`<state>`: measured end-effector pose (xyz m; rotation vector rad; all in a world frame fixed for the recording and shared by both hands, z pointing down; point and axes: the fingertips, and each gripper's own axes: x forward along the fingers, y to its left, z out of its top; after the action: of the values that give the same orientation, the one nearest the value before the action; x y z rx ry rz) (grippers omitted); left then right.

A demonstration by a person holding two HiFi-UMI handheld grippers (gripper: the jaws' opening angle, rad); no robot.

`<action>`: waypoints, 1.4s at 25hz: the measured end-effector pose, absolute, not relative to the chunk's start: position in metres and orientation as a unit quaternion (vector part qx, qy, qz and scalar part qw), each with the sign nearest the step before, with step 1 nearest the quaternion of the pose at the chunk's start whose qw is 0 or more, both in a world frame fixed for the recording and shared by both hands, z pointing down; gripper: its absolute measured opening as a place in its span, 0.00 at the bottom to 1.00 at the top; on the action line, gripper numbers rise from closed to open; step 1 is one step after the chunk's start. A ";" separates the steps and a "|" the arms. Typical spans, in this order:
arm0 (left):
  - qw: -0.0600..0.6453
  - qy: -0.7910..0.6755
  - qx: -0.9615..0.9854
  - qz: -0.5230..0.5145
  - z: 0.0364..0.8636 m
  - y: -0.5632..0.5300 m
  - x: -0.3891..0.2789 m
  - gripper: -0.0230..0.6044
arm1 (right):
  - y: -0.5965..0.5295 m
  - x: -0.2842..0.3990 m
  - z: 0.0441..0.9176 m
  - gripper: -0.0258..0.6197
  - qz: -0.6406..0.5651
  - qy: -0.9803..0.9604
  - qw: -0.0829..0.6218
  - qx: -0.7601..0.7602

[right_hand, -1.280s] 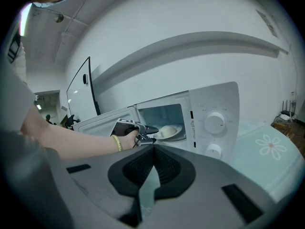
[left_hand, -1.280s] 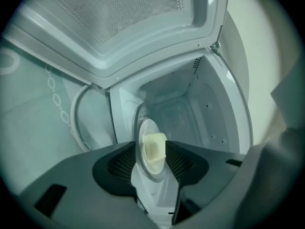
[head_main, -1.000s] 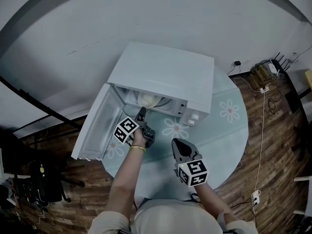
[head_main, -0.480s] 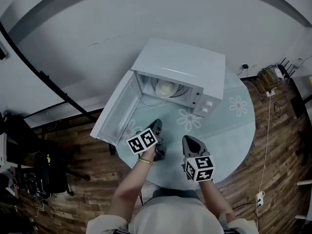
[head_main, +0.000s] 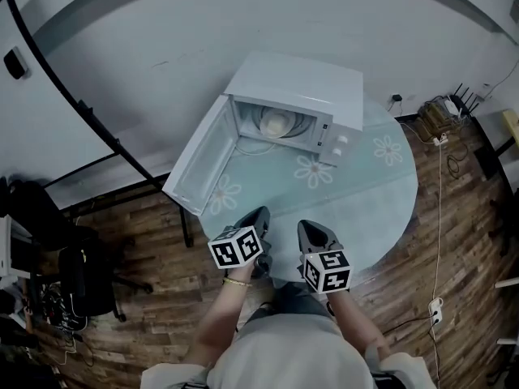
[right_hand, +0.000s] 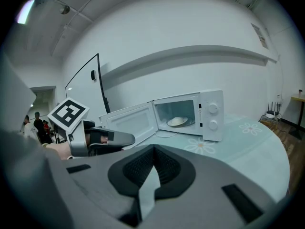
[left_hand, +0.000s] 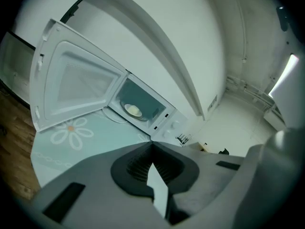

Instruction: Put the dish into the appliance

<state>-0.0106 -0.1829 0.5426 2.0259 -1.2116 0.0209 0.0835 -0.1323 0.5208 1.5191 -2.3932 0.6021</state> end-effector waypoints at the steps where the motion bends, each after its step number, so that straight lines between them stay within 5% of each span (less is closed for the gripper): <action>1: 0.375 -0.472 0.798 0.015 0.541 -0.171 -0.010 0.06 | -0.124 0.082 0.520 0.05 0.205 -0.820 0.122 0.520; 17: 0.349 -0.436 0.828 0.049 0.527 -0.046 -0.025 0.06 | -0.028 0.065 0.501 0.05 0.195 -0.828 0.105 0.515; 35: 0.371 -0.414 0.830 0.034 0.525 -0.028 -0.021 0.06 | -0.009 0.052 0.496 0.05 0.190 -0.841 0.104 0.496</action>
<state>-0.0206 -0.0279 0.5248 2.1285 -1.0625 0.0862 0.0520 -0.0090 0.4956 1.4624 -2.4787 0.5613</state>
